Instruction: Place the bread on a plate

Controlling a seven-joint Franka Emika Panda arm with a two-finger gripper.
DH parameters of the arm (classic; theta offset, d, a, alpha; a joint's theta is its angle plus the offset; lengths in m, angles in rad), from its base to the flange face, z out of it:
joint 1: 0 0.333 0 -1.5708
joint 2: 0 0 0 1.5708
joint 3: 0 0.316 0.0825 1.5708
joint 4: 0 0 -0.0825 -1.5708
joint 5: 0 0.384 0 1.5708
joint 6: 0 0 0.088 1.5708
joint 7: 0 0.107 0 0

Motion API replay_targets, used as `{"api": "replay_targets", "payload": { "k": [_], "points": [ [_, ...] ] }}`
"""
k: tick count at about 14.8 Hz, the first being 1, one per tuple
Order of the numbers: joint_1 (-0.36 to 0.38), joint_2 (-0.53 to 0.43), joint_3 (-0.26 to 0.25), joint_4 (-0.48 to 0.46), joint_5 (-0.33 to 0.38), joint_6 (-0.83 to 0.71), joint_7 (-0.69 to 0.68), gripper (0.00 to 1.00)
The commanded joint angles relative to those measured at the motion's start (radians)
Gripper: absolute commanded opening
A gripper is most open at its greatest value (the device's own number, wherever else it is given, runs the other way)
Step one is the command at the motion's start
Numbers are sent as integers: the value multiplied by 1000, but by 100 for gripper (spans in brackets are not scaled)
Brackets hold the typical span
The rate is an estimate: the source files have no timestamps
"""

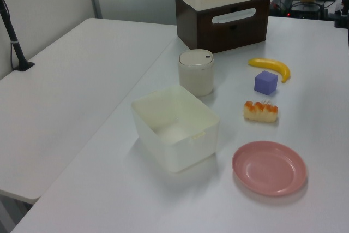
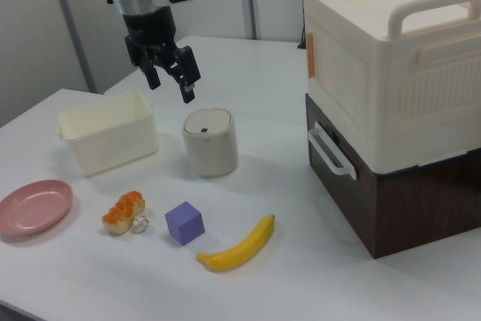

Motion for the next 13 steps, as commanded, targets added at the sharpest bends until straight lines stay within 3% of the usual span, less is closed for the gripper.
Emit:
{"api": "replay_targets", "payload": {
  "k": [1, 13],
  "points": [
    [18, 6, -8, 20, -4, -29, 50, 100],
    [20, 4, -7, 18, -5, -39, 82, 100]
  ]
}}
